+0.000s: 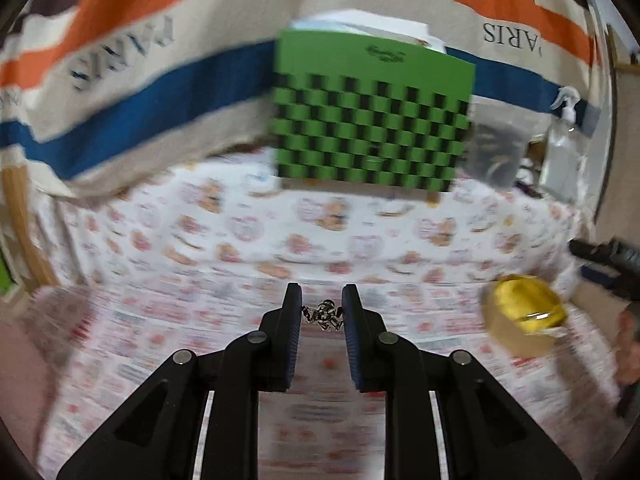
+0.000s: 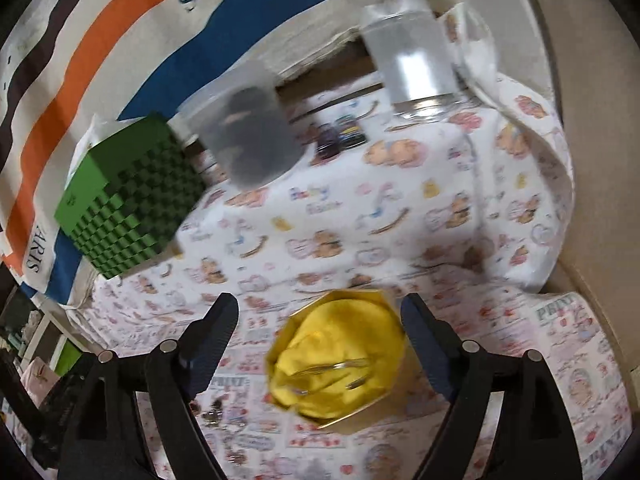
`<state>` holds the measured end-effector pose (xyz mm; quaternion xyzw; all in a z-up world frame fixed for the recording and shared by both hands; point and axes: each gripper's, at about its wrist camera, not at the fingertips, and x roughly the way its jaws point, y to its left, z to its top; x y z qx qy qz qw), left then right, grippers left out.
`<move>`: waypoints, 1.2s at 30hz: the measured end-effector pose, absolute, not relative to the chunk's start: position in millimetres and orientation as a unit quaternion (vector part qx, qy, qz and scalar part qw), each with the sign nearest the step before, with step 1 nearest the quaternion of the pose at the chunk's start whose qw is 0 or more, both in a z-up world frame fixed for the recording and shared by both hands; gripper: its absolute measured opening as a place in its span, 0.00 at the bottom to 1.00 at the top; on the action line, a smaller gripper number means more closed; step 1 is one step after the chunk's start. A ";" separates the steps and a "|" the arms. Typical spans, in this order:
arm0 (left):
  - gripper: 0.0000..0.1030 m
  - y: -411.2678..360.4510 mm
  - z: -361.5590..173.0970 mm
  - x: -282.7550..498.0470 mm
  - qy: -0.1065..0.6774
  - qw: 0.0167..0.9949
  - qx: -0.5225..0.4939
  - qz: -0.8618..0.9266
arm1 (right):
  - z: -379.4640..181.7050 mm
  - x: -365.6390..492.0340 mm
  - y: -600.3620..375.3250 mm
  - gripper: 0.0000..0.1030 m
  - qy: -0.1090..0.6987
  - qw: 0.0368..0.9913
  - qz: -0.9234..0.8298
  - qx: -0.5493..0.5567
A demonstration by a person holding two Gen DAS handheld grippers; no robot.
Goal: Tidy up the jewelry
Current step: 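Lower the charm into the gold box and open the left tool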
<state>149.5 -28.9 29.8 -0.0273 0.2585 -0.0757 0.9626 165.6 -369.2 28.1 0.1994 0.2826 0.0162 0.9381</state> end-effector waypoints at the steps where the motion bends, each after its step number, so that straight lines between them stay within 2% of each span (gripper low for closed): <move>1: 0.19 -38.7 30.6 152.8 0.266 0.960 -0.027 -0.082 | 24.4 167.5 -374.8 0.83 0.286 0.935 0.016 0.208; 5: 0.19 -87.4 28.4 162.7 0.288 0.951 -0.017 -0.114 | -3.1 183.0 -396.7 0.83 0.330 0.899 0.036 0.286; 10: 0.19 -154.4 23.1 181.2 0.326 0.923 -0.028 -0.200 | -18.2 182.3 -421.4 0.83 0.332 0.854 0.088 0.392; 16: 0.19 -219.4 24.6 198.0 0.353 0.905 -0.023 -0.236 | -6.4 169.7 -424.0 0.83 0.307 0.877 0.034 0.367; 21: 0.20 -231.0 19.7 208.8 0.364 0.898 -0.031 -0.245 | -6.3 169.6 -439.4 0.83 0.306 0.875 0.016 0.374; 22: 0.23 -230.2 20.0 208.6 0.362 0.898 -0.034 -0.249 | -5.6 169.5 -441.4 0.83 0.305 0.876 0.011 0.373; 24: 0.54 -231.8 22.1 206.1 0.354 0.899 -0.024 -0.257 | -3.7 168.3 -444.0 0.83 0.299 0.878 0.004 0.374; 26: 0.65 -229.9 27.1 198.9 0.332 0.914 0.000 -0.235 | -1.8 166.1 -446.6 0.83 0.294 0.880 -0.001 0.373; 36: 0.65 -159.5 63.7 149.9 0.261 0.954 0.061 -0.133 | 17.3 158.9 -424.4 0.83 0.283 0.906 -0.009 0.315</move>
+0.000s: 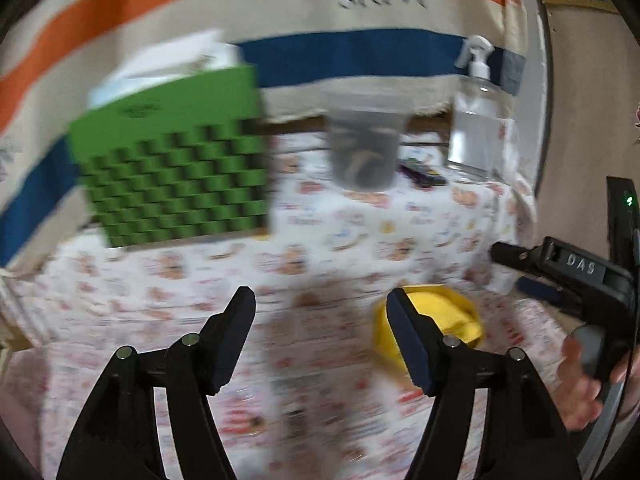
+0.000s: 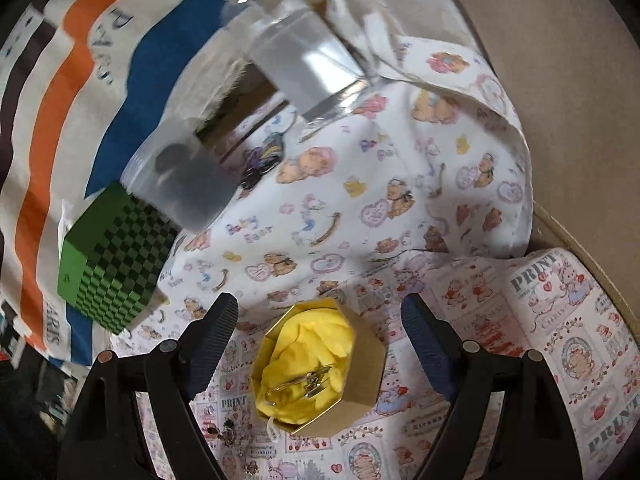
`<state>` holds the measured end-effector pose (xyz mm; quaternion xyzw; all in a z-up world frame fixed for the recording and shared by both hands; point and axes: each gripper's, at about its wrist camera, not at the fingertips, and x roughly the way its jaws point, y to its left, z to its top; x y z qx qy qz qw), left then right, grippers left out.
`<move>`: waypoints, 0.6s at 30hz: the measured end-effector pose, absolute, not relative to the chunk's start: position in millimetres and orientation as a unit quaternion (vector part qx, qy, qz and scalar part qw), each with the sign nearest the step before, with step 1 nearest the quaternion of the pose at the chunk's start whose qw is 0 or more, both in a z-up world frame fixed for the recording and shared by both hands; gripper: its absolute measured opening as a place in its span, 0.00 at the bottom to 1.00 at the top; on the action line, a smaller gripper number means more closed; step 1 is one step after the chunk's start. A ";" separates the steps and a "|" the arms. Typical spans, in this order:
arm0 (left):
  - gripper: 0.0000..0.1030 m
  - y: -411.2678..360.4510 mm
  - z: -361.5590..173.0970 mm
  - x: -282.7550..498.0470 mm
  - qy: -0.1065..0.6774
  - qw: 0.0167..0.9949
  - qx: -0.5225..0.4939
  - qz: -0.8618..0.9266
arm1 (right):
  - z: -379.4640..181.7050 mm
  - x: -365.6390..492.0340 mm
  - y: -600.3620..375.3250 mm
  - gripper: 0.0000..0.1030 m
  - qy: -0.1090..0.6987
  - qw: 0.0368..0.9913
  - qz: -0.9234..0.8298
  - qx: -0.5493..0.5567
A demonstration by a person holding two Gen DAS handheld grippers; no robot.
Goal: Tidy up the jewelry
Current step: 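Lower the charm into the gold box and open the left tool, then move the left tool to the small silver ring and grasp it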
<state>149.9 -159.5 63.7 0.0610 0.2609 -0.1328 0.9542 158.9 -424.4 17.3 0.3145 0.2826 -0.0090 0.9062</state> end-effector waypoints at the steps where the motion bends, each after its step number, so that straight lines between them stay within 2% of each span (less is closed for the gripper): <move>1: 0.65 -149.7 63.5 147.5 0.263 0.955 0.060 -0.123 | 18.8 158.4 -421.2 0.83 0.282 0.908 -0.009 0.310; 8: 0.65 -97.3 48.0 135.5 0.316 0.945 0.020 -0.081 | 36.4 149.4 -387.2 0.83 0.274 0.926 0.031 0.258; 10: 0.62 -96.1 38.5 135.0 0.326 0.941 0.027 -0.083 | 40.2 146.0 -376.6 0.83 0.270 0.931 0.037 0.243; 14: 0.48 -99.7 13.7 147.4 0.359 0.929 0.030 -0.078 | 42.3 143.5 -362.3 0.84 0.271 0.936 0.048 0.220; 16: 0.46 -102.5 0.4 160.9 0.376 0.924 0.035 -0.061 | 40.9 145.2 -357.8 0.84 0.272 0.935 0.063 0.218; 18: 0.29 -103.1 -12.8 176.4 0.409 0.911 0.020 -0.056 | 36.0 149.9 -353.6 0.86 0.284 0.931 0.078 0.214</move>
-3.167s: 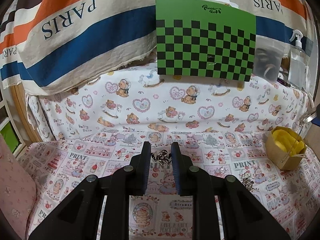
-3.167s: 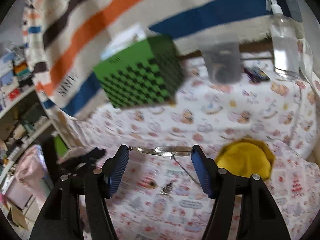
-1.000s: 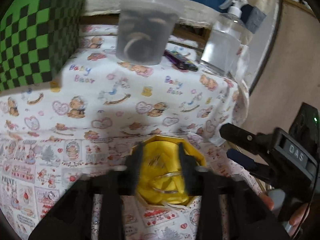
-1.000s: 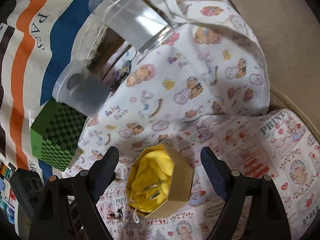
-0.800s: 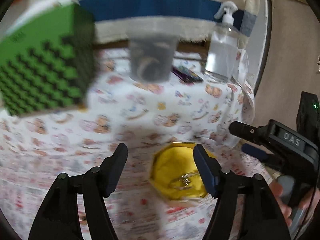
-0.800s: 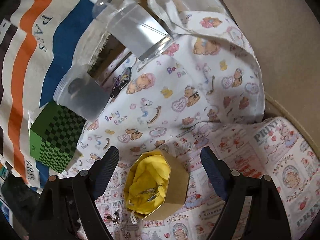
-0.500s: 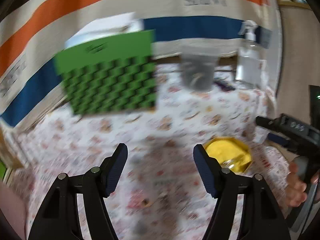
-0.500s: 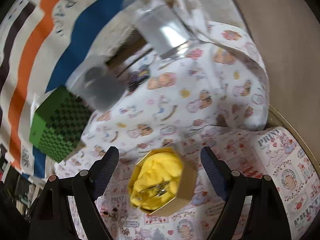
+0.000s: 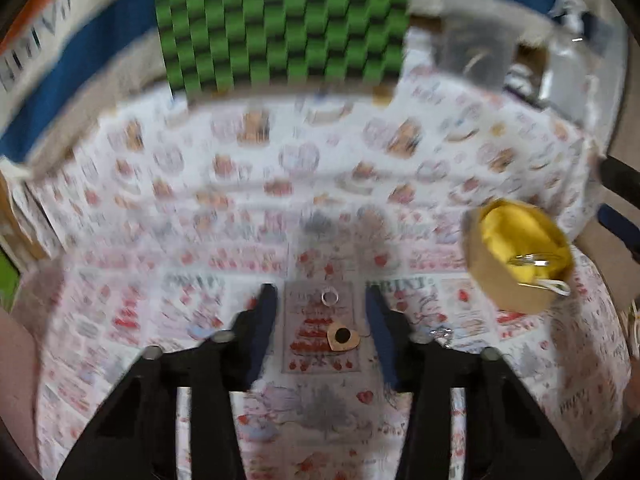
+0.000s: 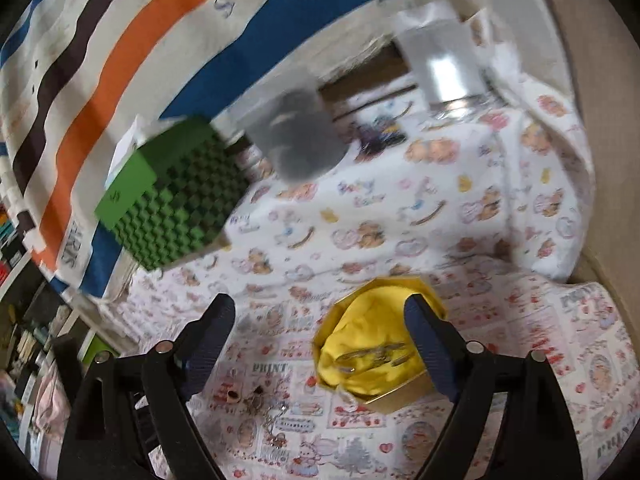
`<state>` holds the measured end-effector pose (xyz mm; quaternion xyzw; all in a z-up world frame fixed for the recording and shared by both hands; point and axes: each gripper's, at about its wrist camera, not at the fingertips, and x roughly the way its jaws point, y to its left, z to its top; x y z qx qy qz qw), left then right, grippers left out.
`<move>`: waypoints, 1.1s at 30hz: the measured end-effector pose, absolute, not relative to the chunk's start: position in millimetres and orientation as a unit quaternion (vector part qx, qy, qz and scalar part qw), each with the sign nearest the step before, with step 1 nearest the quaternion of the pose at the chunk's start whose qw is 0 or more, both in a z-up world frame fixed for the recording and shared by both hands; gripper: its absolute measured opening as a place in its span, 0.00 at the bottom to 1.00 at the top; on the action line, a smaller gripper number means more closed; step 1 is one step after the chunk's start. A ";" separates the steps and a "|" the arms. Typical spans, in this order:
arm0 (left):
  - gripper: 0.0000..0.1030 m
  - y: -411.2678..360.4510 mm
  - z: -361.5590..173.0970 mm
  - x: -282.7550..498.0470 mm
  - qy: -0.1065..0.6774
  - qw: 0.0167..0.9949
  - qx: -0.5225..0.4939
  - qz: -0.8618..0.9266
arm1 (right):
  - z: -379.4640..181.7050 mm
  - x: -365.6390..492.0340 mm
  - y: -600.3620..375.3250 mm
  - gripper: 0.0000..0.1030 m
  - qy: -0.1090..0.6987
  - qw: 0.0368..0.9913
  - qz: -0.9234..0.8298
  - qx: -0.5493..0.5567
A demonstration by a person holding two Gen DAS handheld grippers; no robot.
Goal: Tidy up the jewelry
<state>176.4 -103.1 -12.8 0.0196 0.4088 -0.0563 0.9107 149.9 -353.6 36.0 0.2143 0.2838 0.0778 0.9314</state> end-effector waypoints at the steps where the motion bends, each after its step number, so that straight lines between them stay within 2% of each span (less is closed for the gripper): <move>1: 0.26 -104.5 -17.8 182.3 0.426 0.902 0.012 -0.066 | 31.8 152.8 -352.3 0.86 0.297 0.928 0.074 0.214; 4: 0.25 -109.2 -27.1 189.7 0.441 0.895 0.023 -0.070 | 28.9 154.1 -352.8 0.86 0.303 0.923 0.077 0.223; 6: 0.13 -108.2 -33.0 192.5 0.447 0.891 0.014 -0.080 | 29.5 153.7 -352.0 0.86 0.301 0.926 0.069 0.218; 8: 0.06 -105.9 -37.1 194.6 0.453 0.887 0.001 -0.090 | 29.1 153.8 -350.5 0.86 0.301 0.929 0.058 0.210; 27: 0.02 -99.8 -41.3 197.8 0.461 0.882 0.001 -0.094 | 25.4 156.0 -342.3 0.86 0.312 0.931 0.047 0.185; 33: 0.02 -91.6 -25.0 186.4 0.432 0.897 -0.003 -0.093 | 25.3 155.6 -342.9 0.86 0.311 0.931 0.041 0.184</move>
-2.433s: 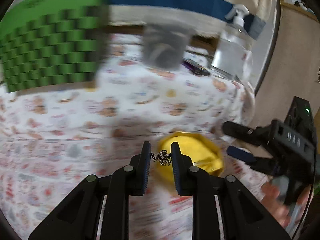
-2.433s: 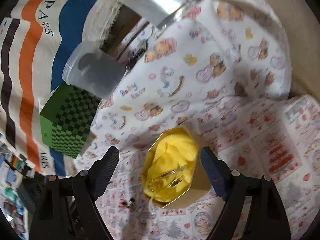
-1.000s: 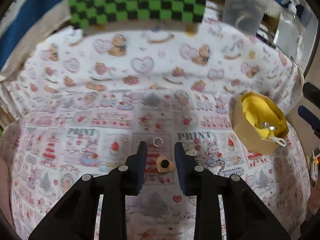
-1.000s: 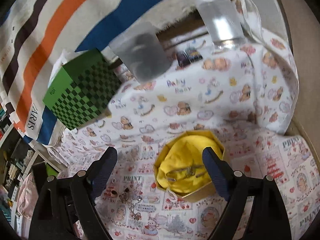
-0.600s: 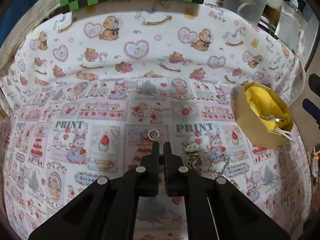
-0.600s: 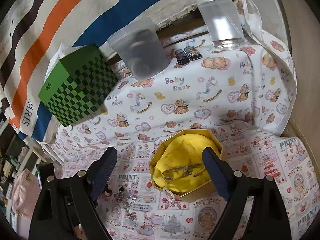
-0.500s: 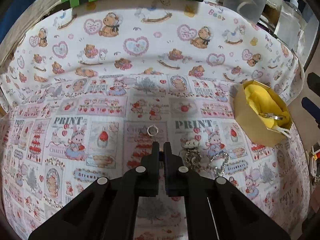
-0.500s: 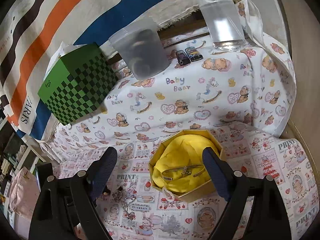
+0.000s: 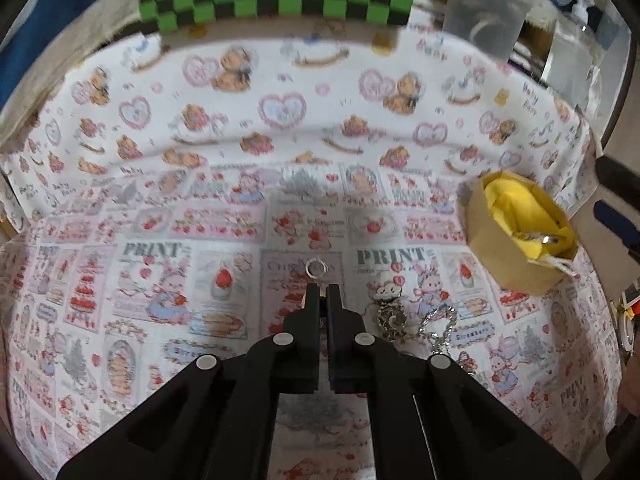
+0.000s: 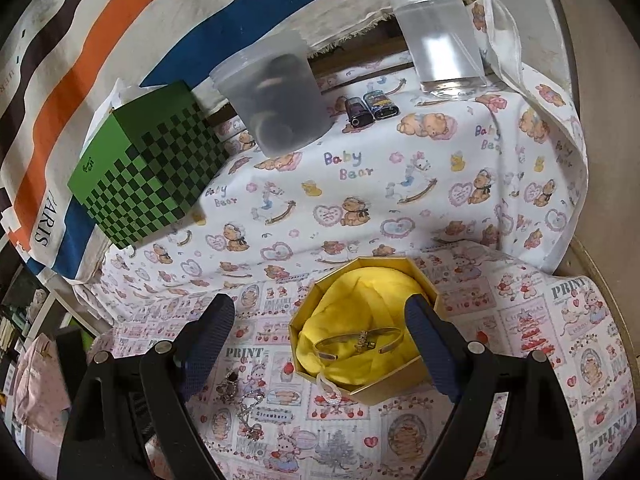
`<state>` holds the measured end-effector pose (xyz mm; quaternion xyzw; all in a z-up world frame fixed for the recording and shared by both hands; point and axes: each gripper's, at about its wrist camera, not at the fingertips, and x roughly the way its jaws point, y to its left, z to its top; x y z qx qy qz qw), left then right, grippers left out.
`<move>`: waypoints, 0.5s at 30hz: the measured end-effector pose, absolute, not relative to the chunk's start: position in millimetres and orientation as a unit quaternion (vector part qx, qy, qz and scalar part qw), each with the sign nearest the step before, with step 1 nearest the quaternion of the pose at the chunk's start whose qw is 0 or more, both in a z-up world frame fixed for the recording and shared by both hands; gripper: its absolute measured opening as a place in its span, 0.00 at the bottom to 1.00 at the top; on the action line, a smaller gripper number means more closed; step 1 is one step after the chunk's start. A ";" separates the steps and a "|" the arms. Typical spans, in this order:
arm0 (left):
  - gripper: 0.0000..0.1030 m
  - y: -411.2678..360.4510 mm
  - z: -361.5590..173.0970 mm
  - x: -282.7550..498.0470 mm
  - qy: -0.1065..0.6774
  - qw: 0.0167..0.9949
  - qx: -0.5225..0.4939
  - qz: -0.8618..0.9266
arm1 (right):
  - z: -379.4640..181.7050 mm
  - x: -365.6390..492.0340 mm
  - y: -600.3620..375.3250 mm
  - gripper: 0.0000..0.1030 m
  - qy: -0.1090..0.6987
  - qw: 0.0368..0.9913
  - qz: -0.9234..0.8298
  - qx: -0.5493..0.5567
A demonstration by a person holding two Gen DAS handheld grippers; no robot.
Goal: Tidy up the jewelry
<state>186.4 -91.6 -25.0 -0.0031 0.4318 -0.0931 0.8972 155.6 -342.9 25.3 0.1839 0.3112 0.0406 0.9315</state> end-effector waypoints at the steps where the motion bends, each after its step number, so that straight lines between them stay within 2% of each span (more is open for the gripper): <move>1: 0.02 -89.0 -21.3 184.2 0.427 0.900 -0.007 -0.093 | 25.6 155.3 -342.2 0.86 0.311 0.932 0.040 0.182; 10: 0.02 -46.3 26.8 159.8 0.365 0.924 -0.050 -0.106 | 26.5 153.2 -329.6 0.86 0.306 0.939 0.038 0.156; 15: 0.02 -38.7 21.2 166.1 0.379 0.918 -0.036 -0.113 | 25.3 152.6 -316.6 0.86 0.308 0.941 0.042 0.132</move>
